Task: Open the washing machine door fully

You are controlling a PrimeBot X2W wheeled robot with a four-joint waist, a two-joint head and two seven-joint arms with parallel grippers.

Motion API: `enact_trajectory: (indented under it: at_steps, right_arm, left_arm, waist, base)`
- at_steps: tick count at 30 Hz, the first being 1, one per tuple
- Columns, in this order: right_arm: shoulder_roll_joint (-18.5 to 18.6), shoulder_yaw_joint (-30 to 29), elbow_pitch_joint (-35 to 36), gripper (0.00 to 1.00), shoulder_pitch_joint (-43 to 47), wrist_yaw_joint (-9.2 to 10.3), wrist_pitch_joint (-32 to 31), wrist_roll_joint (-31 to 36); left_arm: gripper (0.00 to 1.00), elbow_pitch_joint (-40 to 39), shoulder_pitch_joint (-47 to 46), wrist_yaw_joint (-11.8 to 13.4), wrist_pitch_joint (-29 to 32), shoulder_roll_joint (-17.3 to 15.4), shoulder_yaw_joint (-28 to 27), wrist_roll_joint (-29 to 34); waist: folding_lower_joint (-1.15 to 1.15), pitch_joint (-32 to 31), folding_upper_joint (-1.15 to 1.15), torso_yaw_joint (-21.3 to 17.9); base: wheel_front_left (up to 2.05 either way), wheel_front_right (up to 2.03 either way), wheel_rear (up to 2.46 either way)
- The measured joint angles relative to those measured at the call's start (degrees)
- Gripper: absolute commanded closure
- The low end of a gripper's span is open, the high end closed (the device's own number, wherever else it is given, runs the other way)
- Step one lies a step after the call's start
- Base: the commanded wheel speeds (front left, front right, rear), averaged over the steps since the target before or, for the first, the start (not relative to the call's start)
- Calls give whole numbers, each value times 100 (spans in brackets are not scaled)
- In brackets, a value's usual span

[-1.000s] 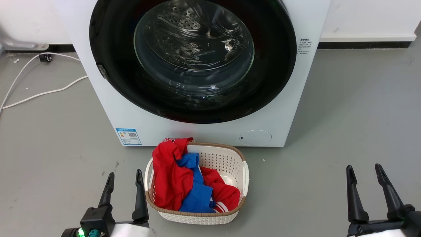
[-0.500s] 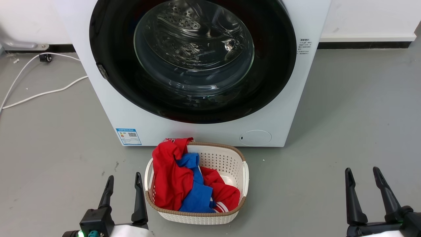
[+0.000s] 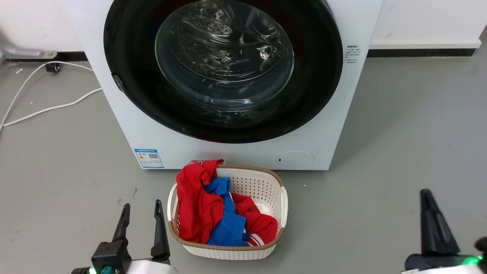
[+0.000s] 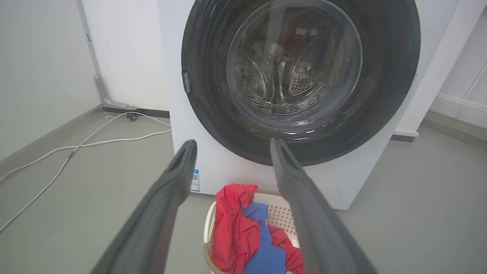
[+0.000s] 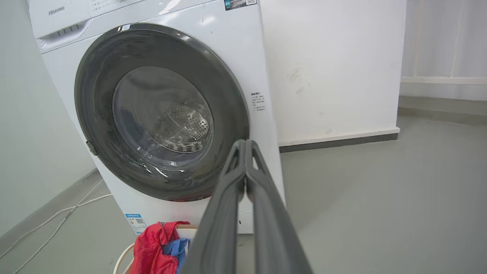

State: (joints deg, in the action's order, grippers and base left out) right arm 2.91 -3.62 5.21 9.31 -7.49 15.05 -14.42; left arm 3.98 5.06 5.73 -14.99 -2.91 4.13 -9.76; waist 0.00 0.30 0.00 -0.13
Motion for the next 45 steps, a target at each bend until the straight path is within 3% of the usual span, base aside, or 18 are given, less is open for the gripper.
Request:
enact_trajectory:
  at_steps: [6,7,8,10,11,13,30,36,41,45]
  right_arm:
    - [0,53,-104,100,-21,0,2,-1907]
    - [0,53,-104,100,-21,0,2,-1907]
    - [-4,65,-120,100,-22,0,2,-2673]
    - [-2,71,-118,100,-24,0,2,-3292]
    - [-2,71,-118,100,-24,0,2,-3292]
    - [-1,88,-200,100,-23,0,3,-4186]
    - [62,575,160,100,18,1,-25,-6894]
    - [235,636,332,100,91,1,-403,-7631]
    - [180,324,363,100,168,1,-926,-8250]
    - [143,186,337,100,187,1,-1185,-8328]
  left_arm:
    - [0,4,0,8,0,0,20,-1]
    - [0,4,0,8,0,0,20,-1]
    - [0,8,0,33,0,0,29,-3]
    - [0,11,0,38,0,1,31,-7]
    - [0,11,0,38,0,1,31,-7]
    - [0,19,0,41,0,1,32,-8]
    - [0,15,34,56,0,1,18,0]
    - [0,5,34,66,0,1,27,3]
    - [0,0,34,91,0,0,25,41]
    - [0,-2,34,108,0,0,22,44]
  waist:
    - [0,-2,0,4]
    - [0,-2,0,4]
    - [0,0,0,7]
    - [0,-2,0,12]
    - [0,-2,0,12]
    - [0,-8,0,17]
    - [0,-19,0,-2]
    - [0,-7,0,-1]
    - [0,4,0,12]
    - [0,10,0,14]
  base:
    - [0,0,0]
    - [0,0,0]
    - [0,0,0]
    - [0,0,0]
    - [0,0,0]
    - [0,0,0]
    - [0,0,0]
    - [0,0,0]
    - [0,0,0]
    - [0,0,0]
